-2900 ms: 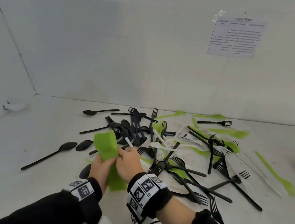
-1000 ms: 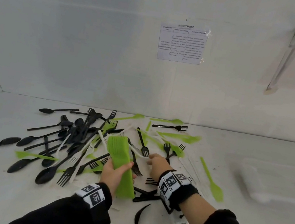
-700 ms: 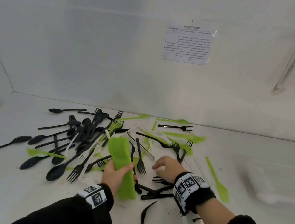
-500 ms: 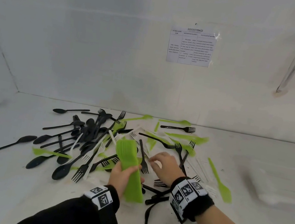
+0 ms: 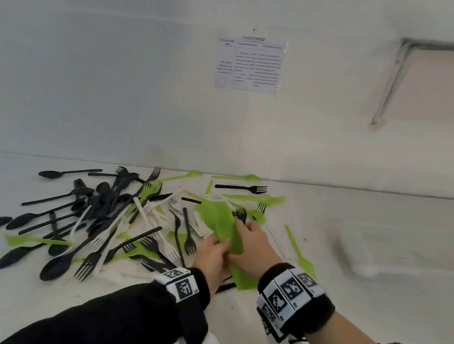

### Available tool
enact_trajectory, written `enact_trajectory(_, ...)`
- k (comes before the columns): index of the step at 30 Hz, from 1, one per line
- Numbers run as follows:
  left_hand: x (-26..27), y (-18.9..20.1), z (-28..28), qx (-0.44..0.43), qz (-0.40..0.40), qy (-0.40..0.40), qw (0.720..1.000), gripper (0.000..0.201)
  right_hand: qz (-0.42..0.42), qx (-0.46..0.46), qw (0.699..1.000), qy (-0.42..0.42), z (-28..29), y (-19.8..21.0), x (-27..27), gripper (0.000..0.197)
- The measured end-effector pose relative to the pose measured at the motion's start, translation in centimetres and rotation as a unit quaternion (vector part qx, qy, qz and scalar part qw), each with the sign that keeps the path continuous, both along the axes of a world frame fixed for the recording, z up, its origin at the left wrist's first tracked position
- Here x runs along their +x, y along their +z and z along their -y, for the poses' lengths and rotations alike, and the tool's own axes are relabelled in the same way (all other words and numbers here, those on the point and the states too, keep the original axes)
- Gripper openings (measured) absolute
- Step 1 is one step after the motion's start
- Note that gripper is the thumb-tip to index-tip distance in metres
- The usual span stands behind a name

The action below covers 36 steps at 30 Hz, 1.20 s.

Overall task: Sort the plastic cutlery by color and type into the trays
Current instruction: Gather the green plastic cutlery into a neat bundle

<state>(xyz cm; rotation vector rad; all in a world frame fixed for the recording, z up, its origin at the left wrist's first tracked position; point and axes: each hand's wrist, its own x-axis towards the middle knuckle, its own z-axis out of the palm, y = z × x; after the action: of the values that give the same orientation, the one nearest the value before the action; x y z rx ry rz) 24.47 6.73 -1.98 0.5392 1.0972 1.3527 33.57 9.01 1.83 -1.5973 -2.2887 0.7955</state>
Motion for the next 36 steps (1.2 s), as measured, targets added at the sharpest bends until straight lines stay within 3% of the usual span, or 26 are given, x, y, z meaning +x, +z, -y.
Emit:
enact_trajectory(6,6.2,1.4,-1.8,0.023,0.01,-0.025,0.999,0.019,-0.038,0.026,0.999,-0.021,-1.0,1.3,6.4,0.079)
enact_trajectory(11,12.5,1.9,-4.2,0.052,-0.036,-0.03,0.998,0.023,-0.104,0.066,0.99,-0.071,-1.5,1.7,11.6,0.064)
enact_trajectory(16,17.6,1.7,-5.6,0.051,0.001,-0.055,0.997,0.027,-0.072,0.074,0.993,-0.051,-2.8,2.3,16.7,0.058)
enact_trajectory(20,20.1,1.2,-6.6,0.077,-0.08,-0.03,0.993,0.024,-0.061,0.076,0.995,-0.031,-4.3,2.2,20.1,0.057)
enact_trajectory(24,21.7,2.2,-8.1,0.135,-0.237,0.012,0.962,0.019,-0.163,-0.006,0.987,-0.009,-6.5,3.8,23.1,0.056)
enact_trajectory(26,22.2,2.9,-8.7,0.181,-0.353,-0.01,0.918,0.021,-0.245,-0.059,0.967,-0.043,-7.9,5.2,24.4,0.054)
enact_trajectory(29,22.4,3.6,-9.6,0.238,-0.55,-0.036,0.8,0.033,-0.294,-0.089,0.947,-0.095,-9.7,7.9,26.7,0.068)
enact_trajectory(32,22.9,4.3,-10.1,0.24,-0.661,-0.065,0.708,0.042,-0.144,-0.039,0.987,-0.058,-10.5,9.3,29.0,0.06)
enact_trajectory(36,24.2,3.8,-10.5,0.209,-0.81,-0.107,0.538,0.055,0.051,-0.054,0.997,0.02,-11.6,9.1,31.0,0.059)
